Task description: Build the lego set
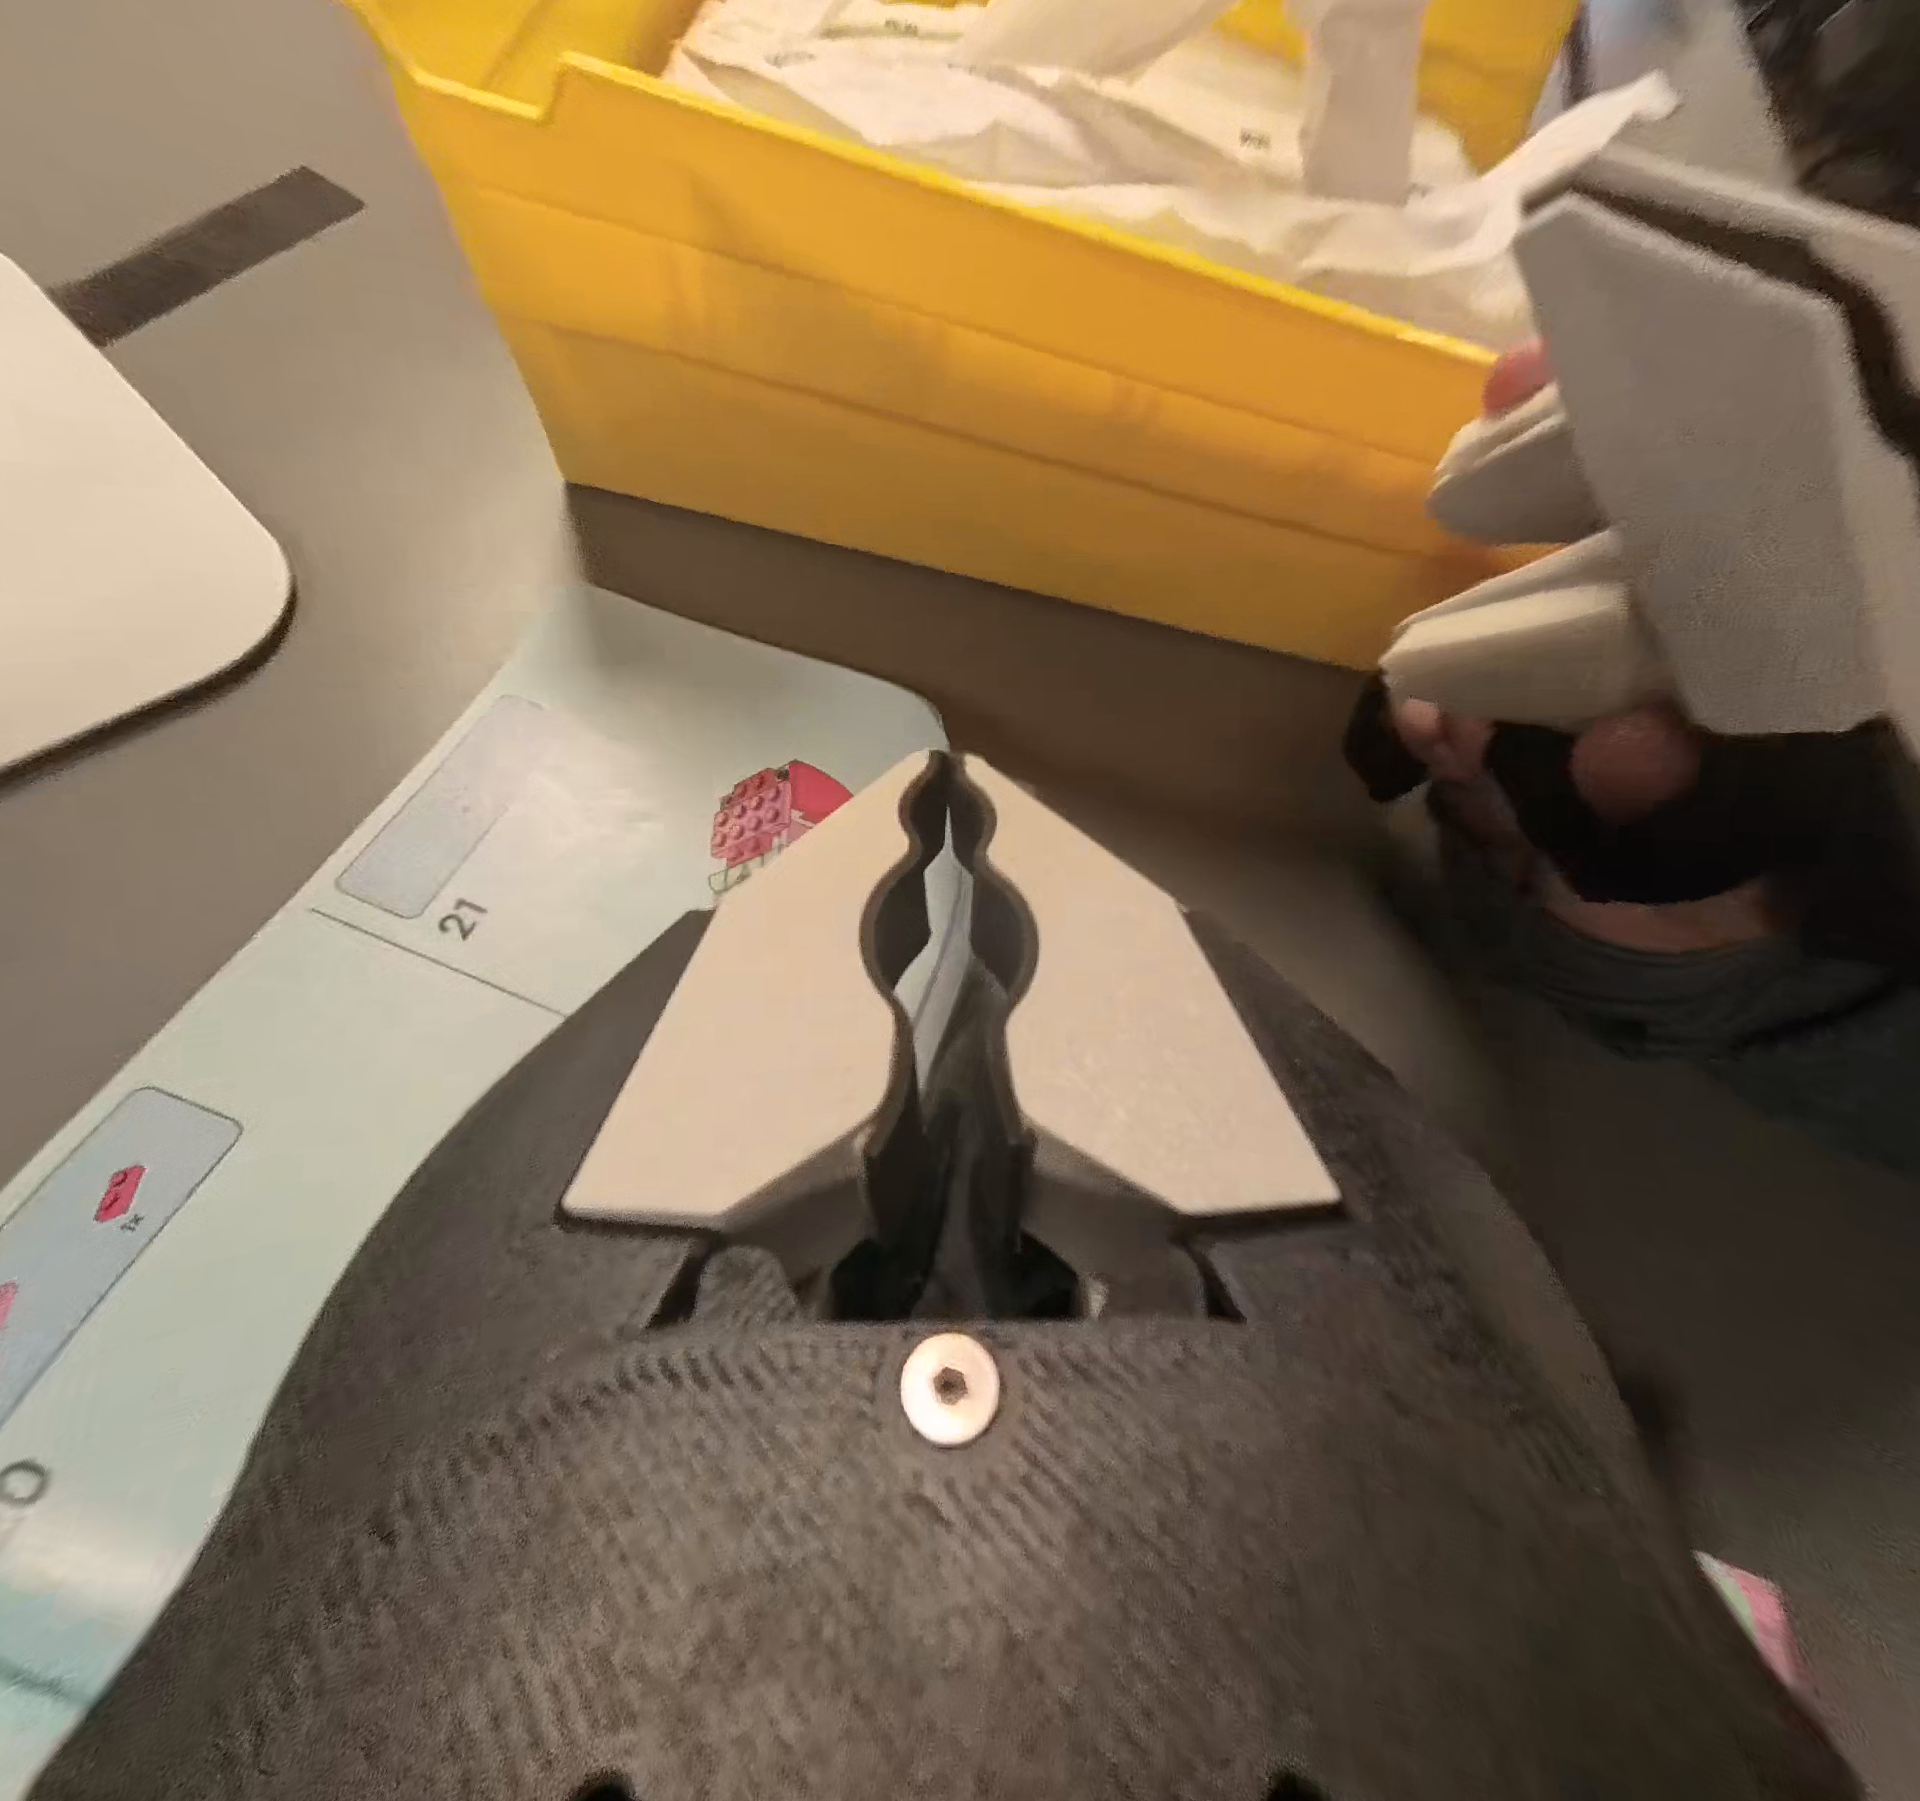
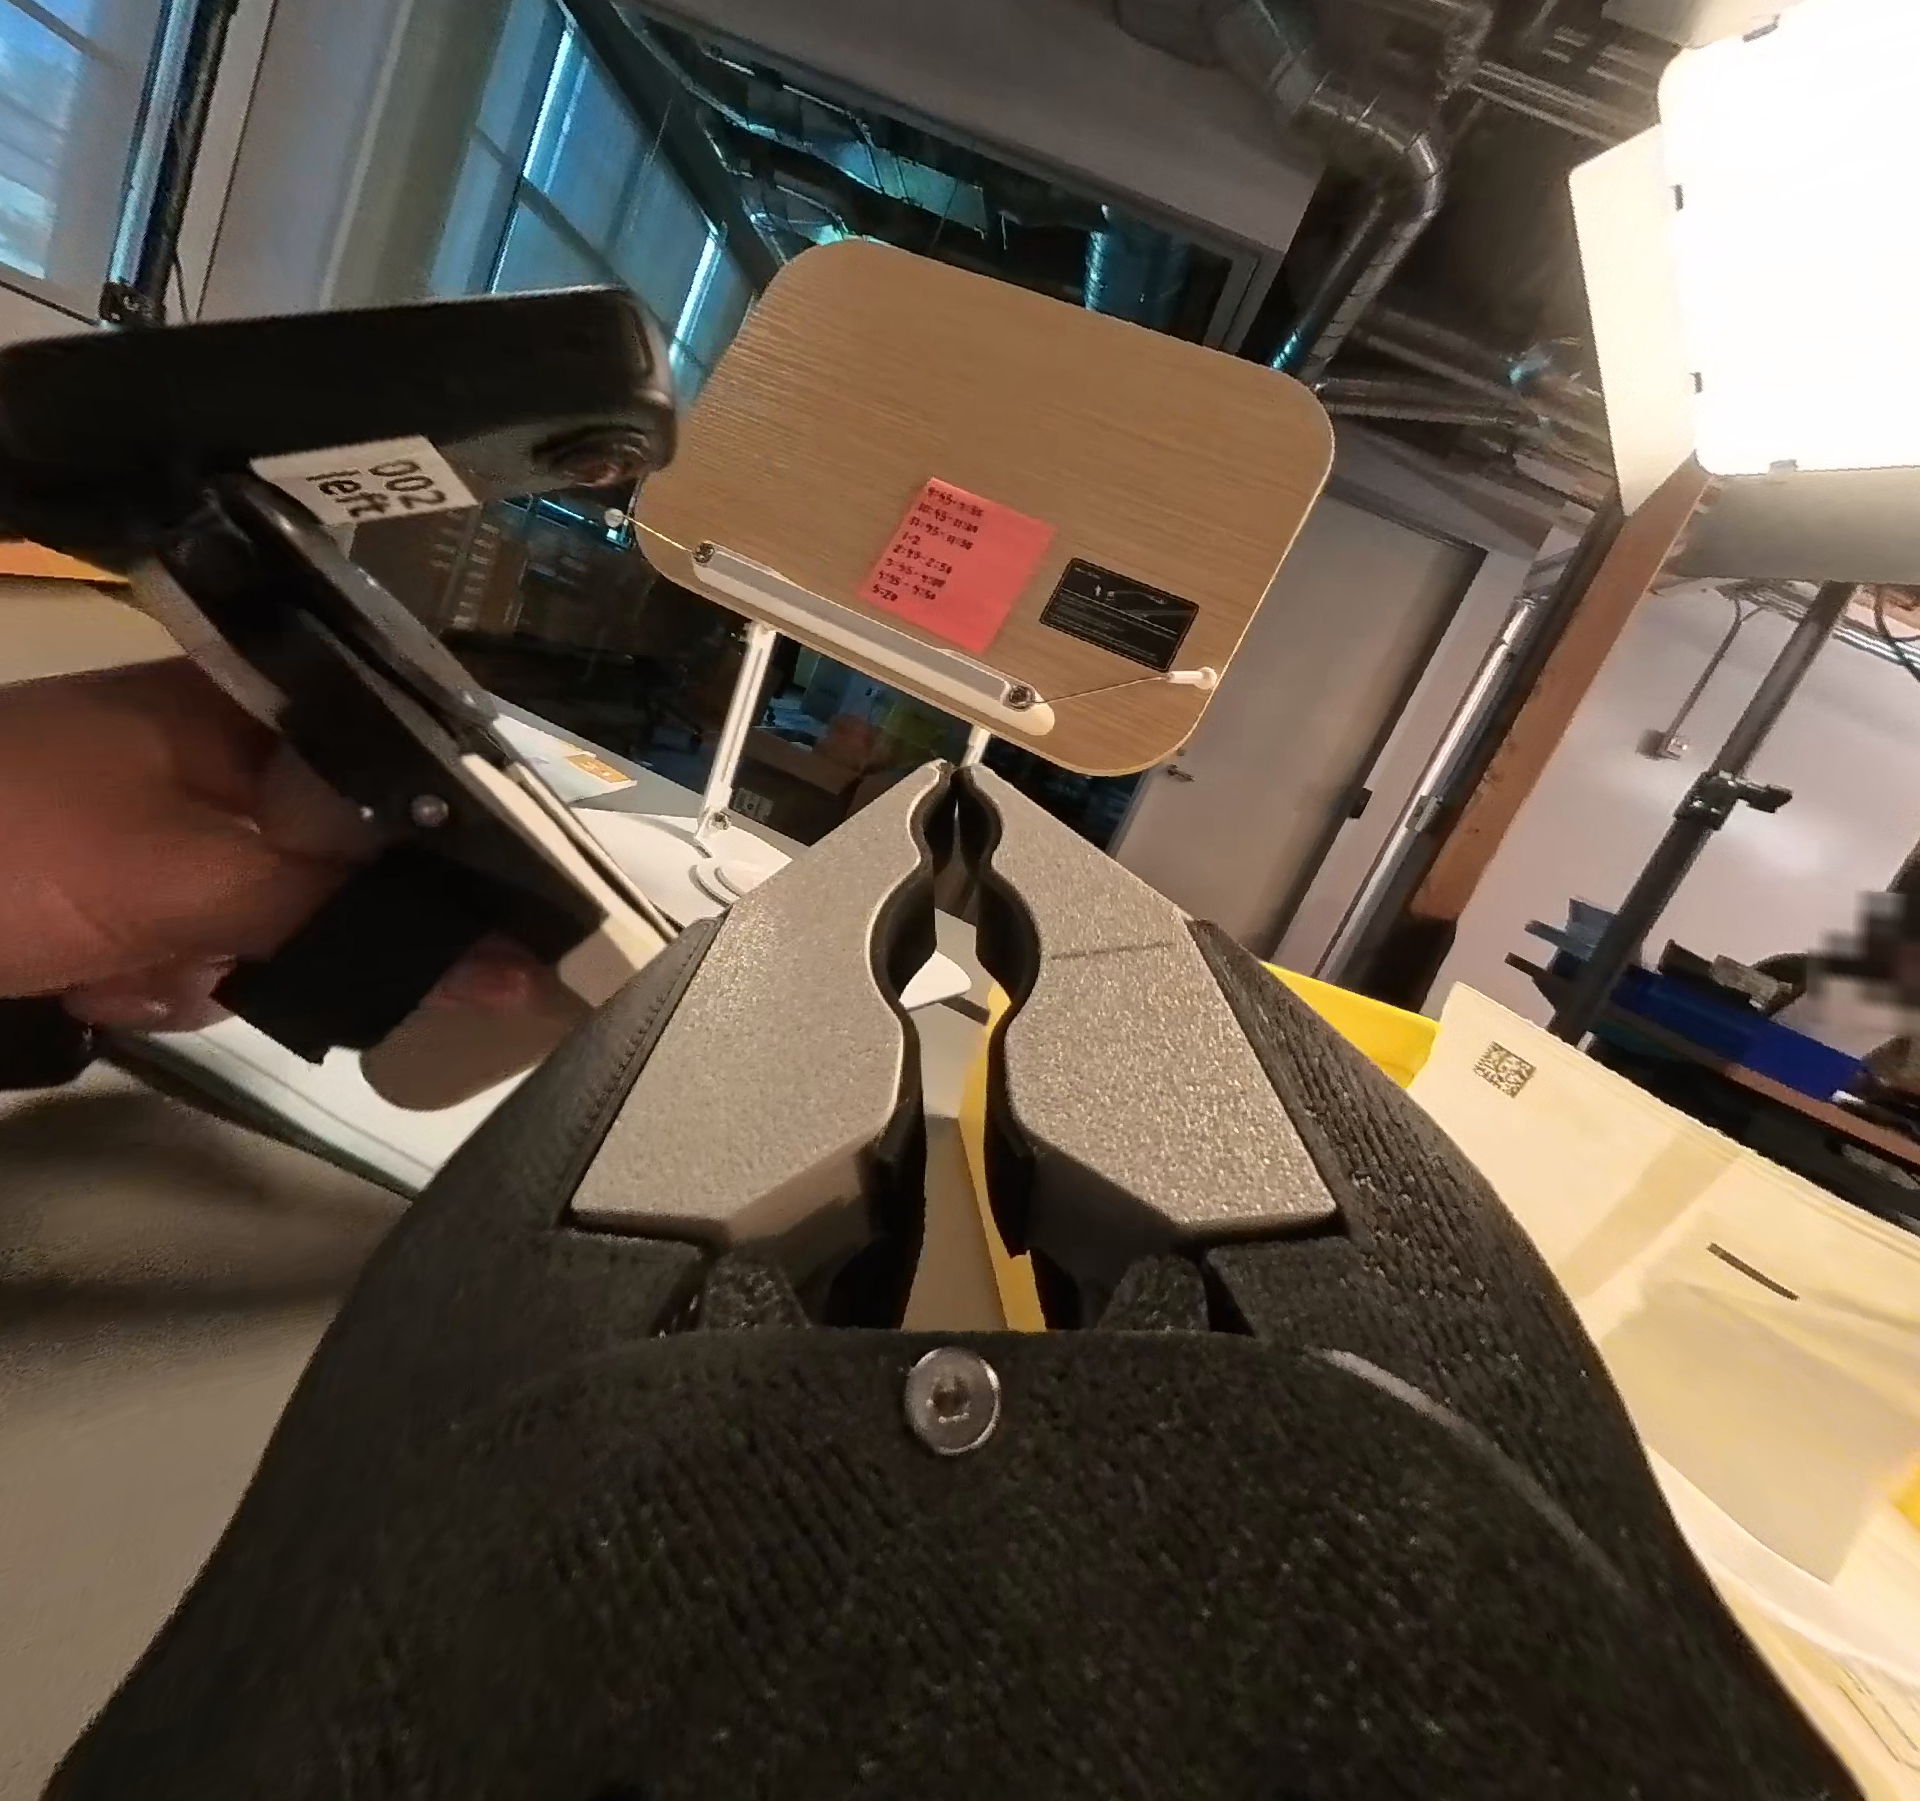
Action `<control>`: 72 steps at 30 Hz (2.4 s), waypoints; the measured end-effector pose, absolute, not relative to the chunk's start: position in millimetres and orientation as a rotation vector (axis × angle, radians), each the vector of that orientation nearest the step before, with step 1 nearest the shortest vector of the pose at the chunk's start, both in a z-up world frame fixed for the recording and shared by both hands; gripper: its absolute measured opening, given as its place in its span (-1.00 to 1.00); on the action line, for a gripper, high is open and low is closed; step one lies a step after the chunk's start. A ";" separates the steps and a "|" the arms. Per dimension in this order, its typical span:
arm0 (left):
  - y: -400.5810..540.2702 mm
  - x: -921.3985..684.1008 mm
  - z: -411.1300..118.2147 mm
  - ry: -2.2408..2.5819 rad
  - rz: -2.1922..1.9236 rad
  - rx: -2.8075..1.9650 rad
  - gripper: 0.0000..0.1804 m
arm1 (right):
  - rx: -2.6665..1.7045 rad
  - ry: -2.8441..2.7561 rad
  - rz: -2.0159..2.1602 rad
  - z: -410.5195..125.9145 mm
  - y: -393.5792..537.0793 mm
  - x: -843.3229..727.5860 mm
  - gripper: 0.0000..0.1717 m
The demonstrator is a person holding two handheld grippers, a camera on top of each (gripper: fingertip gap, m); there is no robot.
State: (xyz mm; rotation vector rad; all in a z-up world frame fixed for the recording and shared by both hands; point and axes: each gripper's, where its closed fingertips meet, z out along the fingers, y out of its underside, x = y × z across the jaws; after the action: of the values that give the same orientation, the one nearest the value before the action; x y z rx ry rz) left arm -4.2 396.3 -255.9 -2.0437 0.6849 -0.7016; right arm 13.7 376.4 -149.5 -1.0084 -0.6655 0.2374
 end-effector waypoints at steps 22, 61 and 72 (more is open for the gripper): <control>372.8 -11.1 -198.7 0.418 -1.571 -1.765 -1.00 | -1.023 -0.705 0.253 -155.4 376.8 6.5 -1.00; 373.5 -20.3 -196.6 0.375 -1.612 -1.752 -1.00 | -1.170 -0.886 0.268 -192.6 384.8 -18.5 -0.65; 380.4 -37.3 -186.9 0.315 -1.480 -1.757 -1.00 | -1.200 -0.867 0.182 -195.2 393.2 -12.3 -0.71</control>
State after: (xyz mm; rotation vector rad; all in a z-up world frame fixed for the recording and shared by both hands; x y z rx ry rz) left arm -37.3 380.4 -186.9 -1.7574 0.3152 -1.4798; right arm -12.3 393.2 -195.2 -1.2005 -0.8666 0.1824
